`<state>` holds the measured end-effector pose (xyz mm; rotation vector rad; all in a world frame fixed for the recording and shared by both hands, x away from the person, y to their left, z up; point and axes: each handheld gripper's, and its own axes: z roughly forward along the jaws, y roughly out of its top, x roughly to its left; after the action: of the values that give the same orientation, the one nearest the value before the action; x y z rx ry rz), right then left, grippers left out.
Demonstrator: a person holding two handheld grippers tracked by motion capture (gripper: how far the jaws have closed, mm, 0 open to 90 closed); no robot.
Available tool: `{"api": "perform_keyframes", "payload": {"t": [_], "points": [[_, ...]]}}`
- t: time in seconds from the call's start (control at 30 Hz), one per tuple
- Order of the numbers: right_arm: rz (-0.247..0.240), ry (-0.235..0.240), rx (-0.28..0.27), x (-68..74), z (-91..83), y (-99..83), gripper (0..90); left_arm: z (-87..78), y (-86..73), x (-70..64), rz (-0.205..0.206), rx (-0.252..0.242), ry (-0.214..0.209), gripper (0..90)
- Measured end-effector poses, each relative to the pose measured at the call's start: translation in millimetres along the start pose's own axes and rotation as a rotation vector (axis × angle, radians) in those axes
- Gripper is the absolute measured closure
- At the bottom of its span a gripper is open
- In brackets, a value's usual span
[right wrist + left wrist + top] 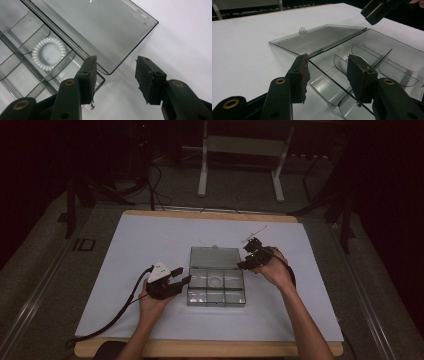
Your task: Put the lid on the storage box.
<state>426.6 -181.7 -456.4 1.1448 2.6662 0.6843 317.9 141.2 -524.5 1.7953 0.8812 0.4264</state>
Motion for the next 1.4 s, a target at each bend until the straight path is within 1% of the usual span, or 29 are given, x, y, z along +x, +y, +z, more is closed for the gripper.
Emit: {"api": "perform_keyframes", "payload": {"t": [0.37, 0.4, 0.5, 0.63, 0.73, 0.83, 0.93, 1.0, 1.13, 1.17, 1.3, 1.4], "points": [[0.037, 0.007, -0.015, -3.2, 4.3, -4.5, 51.2, -5.0, -1.7, -7.8, -0.003, -0.001, -0.015, 51.7], [0.040, 0.009, -0.017, -3.4, 4.7, -4.6, 51.1, -6.2, -2.3, -9.7, 0.004, 0.003, -0.021, 51.7], [0.053, 0.023, -0.024, -4.0, 7.3, -5.7, 50.7, -7.2, -2.9, -12.5, 0.004, 0.004, -0.027, 51.4], [0.078, 0.035, -0.033, -5.8, 10.4, -7.6, 50.6, -7.0, -3.9, -14.8, 0.007, 0.012, -0.033, 51.2], [0.106, 0.051, -0.050, -8.4, 11.6, -8.8, 50.1, -6.0, -4.1, -16.1, 0.012, 0.017, -0.034, 51.1], [0.129, 0.068, -0.062, -10.5, 12.0, -9.5, 50.1, -4.6, -4.4, -17.2, 0.019, 0.028, -0.032, 51.1], [0.135, 0.072, -0.067, -10.2, 12.7, -9.2, 49.8, -2.5, -4.9, -18.3, 0.033, 0.046, -0.018, 51.1], [0.139, 0.085, -0.073, -9.7, 13.7, -8.5, 49.4, -1.2, -5.4, -18.6, 0.028, 0.048, -0.017, 51.1], [0.150, 0.092, -0.072, -8.2, 17.5, -7.1, 47.8, -0.5, -5.5, -17.6, 0.031, 0.057, -0.011, 51.1], [0.152, 0.094, -0.074, -8.1, 18.6, -6.8, 47.5, 0.1, -5.7, -17.5, 0.025, 0.056, -0.012, 51.1], [0.174, 0.090, -0.081, -8.4, 20.5, -5.9, 45.6, 1.1, -6.1, -16.9, 0.024, 0.061, -0.010, 51.0], [0.196, 0.108, -0.090, -10.3, 21.3, -5.9, 42.9, 1.8, -6.3, -16.4, 0.023, 0.066, -0.008, 51.0]]}}
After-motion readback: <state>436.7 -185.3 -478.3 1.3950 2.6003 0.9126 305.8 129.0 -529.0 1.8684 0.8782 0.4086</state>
